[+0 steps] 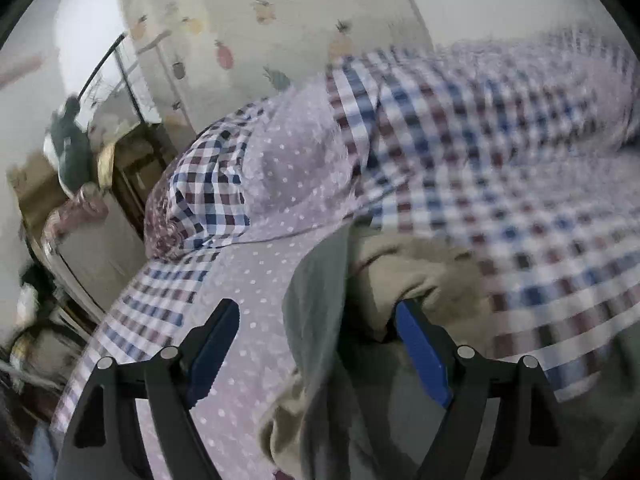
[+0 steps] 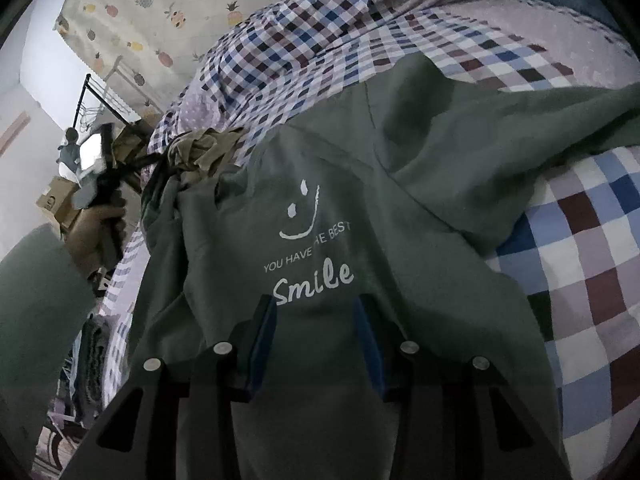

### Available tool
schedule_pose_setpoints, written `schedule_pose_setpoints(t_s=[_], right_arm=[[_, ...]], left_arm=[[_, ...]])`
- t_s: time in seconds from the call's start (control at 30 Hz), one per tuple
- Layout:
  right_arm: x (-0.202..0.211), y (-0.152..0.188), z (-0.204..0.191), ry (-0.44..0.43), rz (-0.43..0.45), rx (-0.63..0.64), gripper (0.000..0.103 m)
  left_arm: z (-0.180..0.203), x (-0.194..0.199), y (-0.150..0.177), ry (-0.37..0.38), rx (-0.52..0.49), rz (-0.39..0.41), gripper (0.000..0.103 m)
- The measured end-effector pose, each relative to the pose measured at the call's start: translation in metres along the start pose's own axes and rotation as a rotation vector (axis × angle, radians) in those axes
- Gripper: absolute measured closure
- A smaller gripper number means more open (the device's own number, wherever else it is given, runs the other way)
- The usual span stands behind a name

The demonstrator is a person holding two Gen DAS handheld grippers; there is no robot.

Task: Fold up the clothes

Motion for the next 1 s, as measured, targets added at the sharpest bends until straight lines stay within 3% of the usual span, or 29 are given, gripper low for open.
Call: schedule_pose_setpoints(t_s=[0.03, 0.1, 0.13, 0.17, 0.33, 0.43, 0.57, 0.67, 0.73, 0.87, 0.97, 1.0], right_arm=[[0.000, 0.000, 0.000, -0.003, 0.000, -0.001, 0.059], [0.000, 0.000, 0.001, -0.010, -0.003, -0.001, 0.059], [0.000, 0.000, 0.001, -0.011, -0.004, -0.002, 0.060], [-0.001, 0.000, 0.002, -0.012, -0.004, -0.003, 0.060], [0.000, 0.000, 0.000, -0.007, -0.003, 0.000, 0.060], [0.000, 0.000, 0.000, -0.003, -0.001, 0.004, 0.060], [0.001, 0.001, 0.000, 0.004, 0.001, 0.012, 0.060], [0.001, 0.001, 0.000, 0.007, 0.001, 0.016, 0.060], [0.002, 0.002, 0.001, 0.007, 0.002, 0.018, 0.060], [0.003, 0.002, 0.001, 0.014, 0.003, 0.026, 0.060], [0.003, 0.003, 0.001, 0.018, 0.004, 0.029, 0.060], [0.004, 0.003, 0.001, 0.019, 0.003, 0.031, 0.060]], left_arm=[[-0.002, -0.004, 0.000, -0.007, 0.002, -0.006, 0.024], [-0.005, -0.011, -0.001, -0.021, 0.005, -0.019, 0.049], [-0.006, -0.015, -0.002, -0.028, 0.007, -0.025, 0.082], [-0.008, -0.019, -0.002, -0.035, 0.008, -0.031, 0.100], [-0.016, -0.037, -0.004, -0.070, 0.017, -0.061, 0.101], [-0.061, -0.013, -0.013, -0.050, 0.177, 0.001, 0.101], [-0.142, 0.041, -0.012, -0.017, 0.450, 0.166, 0.101], [-0.198, 0.066, 0.030, -0.063, 0.630, 0.200, 0.101], [-0.228, 0.057, 0.079, -0.100, 0.714, 0.115, 0.101], [-0.267, 0.028, 0.181, -0.160, 0.906, -0.128, 0.101], [-0.263, 0.023, 0.212, -0.143, 0.899, -0.207, 0.101], [-0.258, 0.026, 0.204, -0.154, 0.851, -0.203, 0.101]])
Point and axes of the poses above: each gripper's, at about its wrist camera, not at the fingertips, and x roughly against the way its jaws point, z to its right, y to its underside, the point moved 4 cm from there along -x, roughly the way its jaws point
